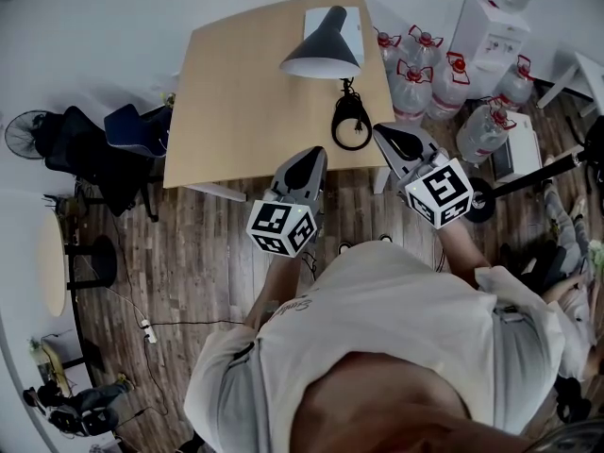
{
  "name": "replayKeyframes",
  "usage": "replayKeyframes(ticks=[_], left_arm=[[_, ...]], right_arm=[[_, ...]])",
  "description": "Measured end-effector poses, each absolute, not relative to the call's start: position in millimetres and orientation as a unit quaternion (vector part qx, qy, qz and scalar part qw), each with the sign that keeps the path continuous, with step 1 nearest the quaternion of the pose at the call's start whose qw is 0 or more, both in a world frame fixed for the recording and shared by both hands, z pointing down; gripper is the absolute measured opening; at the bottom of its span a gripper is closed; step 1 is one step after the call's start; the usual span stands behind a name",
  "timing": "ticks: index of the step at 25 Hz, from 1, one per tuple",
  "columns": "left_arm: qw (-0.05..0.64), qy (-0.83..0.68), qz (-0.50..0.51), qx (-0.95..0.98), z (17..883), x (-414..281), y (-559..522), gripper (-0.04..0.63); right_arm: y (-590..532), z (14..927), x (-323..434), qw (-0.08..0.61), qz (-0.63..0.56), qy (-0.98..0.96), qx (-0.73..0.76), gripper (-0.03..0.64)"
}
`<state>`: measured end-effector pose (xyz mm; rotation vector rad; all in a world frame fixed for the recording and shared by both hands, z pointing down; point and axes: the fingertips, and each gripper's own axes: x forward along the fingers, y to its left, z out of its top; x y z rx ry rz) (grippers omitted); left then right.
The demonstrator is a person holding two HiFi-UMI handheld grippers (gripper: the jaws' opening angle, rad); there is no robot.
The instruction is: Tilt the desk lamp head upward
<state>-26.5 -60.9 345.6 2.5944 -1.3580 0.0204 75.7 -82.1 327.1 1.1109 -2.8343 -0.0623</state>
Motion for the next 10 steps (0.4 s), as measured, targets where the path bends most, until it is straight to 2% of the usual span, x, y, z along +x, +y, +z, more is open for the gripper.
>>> replayKeyframes(ticks=[10], left_arm=[[0.128,-0.459,0.027,0.879,368.7,-25.5,-67.8,0.015]], right_arm=[[-86.1,342.1,75.9,0.055,-0.009,-0.931,0.360,-0.006]])
